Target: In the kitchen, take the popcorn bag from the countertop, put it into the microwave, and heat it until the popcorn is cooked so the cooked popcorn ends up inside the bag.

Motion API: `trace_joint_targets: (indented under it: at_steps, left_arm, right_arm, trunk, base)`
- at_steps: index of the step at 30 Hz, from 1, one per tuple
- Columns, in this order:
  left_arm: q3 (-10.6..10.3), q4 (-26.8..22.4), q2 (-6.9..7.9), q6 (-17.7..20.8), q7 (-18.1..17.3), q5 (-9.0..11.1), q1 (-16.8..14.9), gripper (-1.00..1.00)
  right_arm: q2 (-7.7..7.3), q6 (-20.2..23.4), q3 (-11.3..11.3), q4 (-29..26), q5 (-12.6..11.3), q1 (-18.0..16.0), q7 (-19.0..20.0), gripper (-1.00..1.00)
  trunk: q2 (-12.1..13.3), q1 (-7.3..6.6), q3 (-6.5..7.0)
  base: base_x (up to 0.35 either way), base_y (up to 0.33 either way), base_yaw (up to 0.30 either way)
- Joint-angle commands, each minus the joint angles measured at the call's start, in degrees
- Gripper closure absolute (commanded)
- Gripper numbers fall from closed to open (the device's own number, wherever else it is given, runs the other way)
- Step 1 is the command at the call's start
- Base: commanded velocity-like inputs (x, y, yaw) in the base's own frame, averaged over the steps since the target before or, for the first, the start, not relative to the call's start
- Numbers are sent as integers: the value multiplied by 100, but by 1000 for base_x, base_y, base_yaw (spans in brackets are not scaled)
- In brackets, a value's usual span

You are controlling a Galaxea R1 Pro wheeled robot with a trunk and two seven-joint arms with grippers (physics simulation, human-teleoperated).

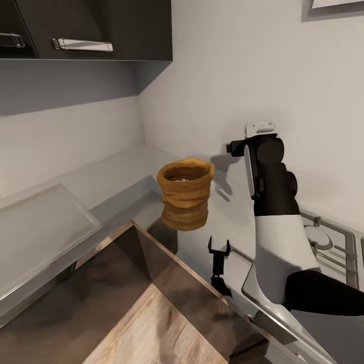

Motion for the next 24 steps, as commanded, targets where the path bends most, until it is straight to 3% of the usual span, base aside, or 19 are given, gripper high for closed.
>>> trace_joint_targets:
  at_steps: [1,13,24]
  left_arm:
    - [6,-5,-1,-10,0,33,2,-100]
    - [6,-5,-1,-10,0,25,-3,-100]
    - [4,-5,3,-11,-2,25,2,-100]
  right_arm:
    - [4,18,-1,-3,-32,-4,-26,-100]
    - [4,18,-3,64,-65,-4,31,-100]
    - [4,18,-3,81,-73,-4,275,-100]
  trunk:
    - [-3,0,-4]
    - [-3,0,-4]
    - [-3,0,-4]
  base:
    - [0,0,3]
    - [13,0,0]
    - [167,0,0]
